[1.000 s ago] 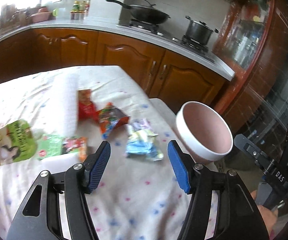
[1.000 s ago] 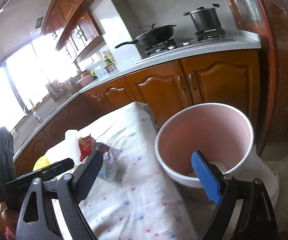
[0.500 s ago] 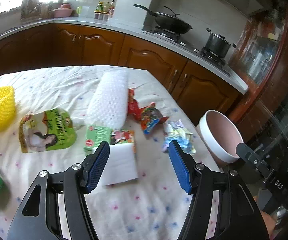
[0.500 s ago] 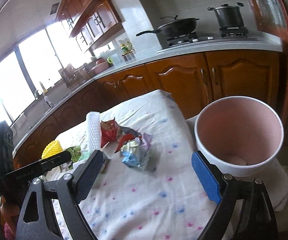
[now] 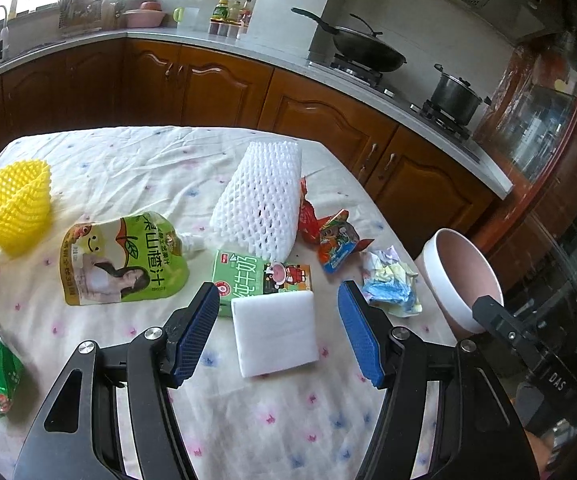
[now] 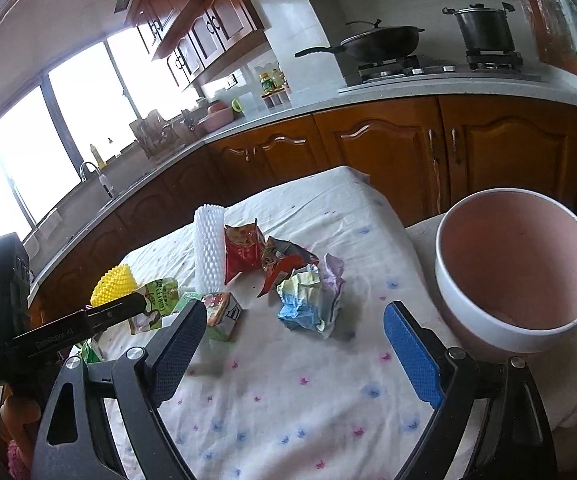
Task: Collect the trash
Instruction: 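Move both open grippers back over the table toward the remaining trash, then grasp the white foam net with the left gripper while the right gripper grasps a crumpled blue wrapper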
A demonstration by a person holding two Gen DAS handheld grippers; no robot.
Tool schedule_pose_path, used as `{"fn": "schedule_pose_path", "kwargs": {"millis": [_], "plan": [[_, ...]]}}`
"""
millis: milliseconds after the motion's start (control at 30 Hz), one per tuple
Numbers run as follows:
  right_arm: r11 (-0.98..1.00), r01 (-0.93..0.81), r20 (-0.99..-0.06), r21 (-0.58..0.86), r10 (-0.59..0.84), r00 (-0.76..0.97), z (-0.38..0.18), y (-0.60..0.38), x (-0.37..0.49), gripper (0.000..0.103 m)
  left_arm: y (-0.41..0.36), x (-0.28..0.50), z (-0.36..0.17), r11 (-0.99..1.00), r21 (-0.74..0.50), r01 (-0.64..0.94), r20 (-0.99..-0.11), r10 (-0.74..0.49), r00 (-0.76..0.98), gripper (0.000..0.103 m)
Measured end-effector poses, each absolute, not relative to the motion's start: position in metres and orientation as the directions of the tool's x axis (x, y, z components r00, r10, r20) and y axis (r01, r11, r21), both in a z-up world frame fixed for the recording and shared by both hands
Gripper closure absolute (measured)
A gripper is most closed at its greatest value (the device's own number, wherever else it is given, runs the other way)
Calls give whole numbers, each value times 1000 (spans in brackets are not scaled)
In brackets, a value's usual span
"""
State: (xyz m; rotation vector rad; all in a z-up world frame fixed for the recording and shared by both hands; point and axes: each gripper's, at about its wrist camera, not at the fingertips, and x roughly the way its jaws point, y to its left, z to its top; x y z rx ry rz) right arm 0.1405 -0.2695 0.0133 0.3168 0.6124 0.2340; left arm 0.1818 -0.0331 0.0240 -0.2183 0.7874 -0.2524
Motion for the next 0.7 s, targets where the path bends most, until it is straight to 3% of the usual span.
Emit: {"fn": "schedule_pose_path", "kwargs": {"millis": [433,700], "plan": [[932,-124,-570,340,309,761,-2,-257,171,12,-54,232,17,955,-265,134,-703,-287,651,40],[934,-107,-610,342,307,730,-14,-258,193,19,-70,270,4,970,-211,118,-746,-238,622,41]]}}
